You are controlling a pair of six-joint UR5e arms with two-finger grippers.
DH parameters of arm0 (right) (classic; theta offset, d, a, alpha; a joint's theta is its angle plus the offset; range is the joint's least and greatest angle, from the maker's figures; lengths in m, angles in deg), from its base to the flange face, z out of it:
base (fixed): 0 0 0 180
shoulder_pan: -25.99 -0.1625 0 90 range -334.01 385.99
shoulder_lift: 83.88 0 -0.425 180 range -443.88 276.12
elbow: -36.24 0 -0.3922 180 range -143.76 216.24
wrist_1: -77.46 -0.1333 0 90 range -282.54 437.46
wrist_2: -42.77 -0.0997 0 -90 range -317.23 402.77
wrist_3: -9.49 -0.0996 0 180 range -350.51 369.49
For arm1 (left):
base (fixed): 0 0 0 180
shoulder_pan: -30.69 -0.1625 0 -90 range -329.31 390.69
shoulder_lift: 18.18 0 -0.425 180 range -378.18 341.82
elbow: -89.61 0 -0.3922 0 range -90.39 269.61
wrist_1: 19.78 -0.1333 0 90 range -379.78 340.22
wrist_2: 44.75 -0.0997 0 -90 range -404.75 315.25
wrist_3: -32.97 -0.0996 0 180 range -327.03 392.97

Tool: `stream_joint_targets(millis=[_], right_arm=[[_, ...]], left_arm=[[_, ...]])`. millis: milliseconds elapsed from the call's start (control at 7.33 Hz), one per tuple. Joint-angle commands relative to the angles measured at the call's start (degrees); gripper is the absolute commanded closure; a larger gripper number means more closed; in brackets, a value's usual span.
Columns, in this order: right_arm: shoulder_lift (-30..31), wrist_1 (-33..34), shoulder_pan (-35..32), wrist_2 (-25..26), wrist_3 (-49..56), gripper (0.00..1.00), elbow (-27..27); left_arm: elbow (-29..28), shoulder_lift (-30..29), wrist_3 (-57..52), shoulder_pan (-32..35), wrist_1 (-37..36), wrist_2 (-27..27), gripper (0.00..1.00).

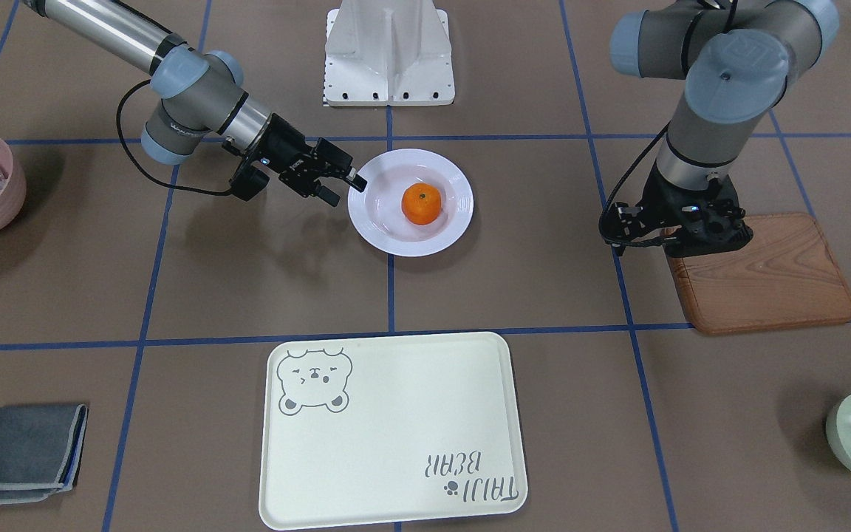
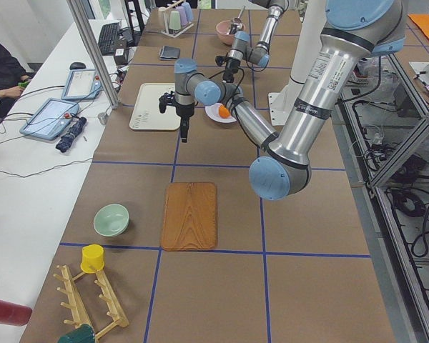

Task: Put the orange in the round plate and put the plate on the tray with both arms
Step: 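Grip the white plate rim nearest the right gripper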

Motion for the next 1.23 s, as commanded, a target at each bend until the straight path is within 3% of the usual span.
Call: stream_joint_targets(millis=[0,1091], right_arm=[[-0.74,0.05,0.40,0.14,-0.02,0.00,-1.62],[-5.40,0.13,1.98,1.02,-0.11,0.00,-5.31]], left_arm=[[-0.01,0.02,0.00,0.00,-0.07,-0.03,0.01],[-0.10,0.37,0.09,0.00,-0.07,-0.03,0.01]])
